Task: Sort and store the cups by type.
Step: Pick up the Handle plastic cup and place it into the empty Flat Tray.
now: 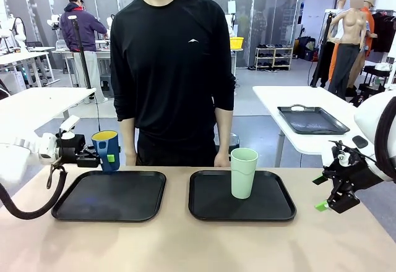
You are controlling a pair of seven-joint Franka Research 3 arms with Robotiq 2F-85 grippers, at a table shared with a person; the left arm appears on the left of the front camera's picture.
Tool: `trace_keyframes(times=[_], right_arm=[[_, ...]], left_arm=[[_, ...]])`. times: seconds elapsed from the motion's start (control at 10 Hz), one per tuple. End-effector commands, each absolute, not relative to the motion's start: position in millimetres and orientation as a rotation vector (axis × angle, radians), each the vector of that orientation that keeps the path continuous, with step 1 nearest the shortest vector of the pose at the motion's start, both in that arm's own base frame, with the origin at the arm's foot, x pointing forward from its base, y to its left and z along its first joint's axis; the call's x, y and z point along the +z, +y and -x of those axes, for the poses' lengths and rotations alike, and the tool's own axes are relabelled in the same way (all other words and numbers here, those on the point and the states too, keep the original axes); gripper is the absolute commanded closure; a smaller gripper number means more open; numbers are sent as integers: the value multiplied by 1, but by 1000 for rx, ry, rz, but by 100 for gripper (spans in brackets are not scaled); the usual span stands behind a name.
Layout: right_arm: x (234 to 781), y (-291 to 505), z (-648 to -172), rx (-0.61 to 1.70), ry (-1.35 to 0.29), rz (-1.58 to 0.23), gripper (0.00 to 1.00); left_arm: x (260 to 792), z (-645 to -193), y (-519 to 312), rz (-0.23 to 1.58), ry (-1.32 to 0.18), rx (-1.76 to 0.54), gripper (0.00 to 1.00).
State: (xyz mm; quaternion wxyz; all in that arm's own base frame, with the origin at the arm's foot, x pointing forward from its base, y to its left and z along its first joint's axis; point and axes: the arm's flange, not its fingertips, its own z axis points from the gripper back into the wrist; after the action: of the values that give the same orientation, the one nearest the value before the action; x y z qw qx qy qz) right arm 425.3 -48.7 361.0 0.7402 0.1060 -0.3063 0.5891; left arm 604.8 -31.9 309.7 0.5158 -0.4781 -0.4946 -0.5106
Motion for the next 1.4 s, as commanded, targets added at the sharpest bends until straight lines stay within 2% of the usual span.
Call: trace_keyframes(times=[0.0,0.6,1.3], right_arm=[[362,-48,-426,1297,-667,-234,0],[362,-48,-426,1297,-667,-234,0],[362,-48,-426,1297,-667,-234,0]], left_arm=[[308,-611,-28,1160,-1180,-1228,30],[255,-622,-24,1182,-1125,-1270,30],[208,-637,-28,1229,-1130,-1361,30]])
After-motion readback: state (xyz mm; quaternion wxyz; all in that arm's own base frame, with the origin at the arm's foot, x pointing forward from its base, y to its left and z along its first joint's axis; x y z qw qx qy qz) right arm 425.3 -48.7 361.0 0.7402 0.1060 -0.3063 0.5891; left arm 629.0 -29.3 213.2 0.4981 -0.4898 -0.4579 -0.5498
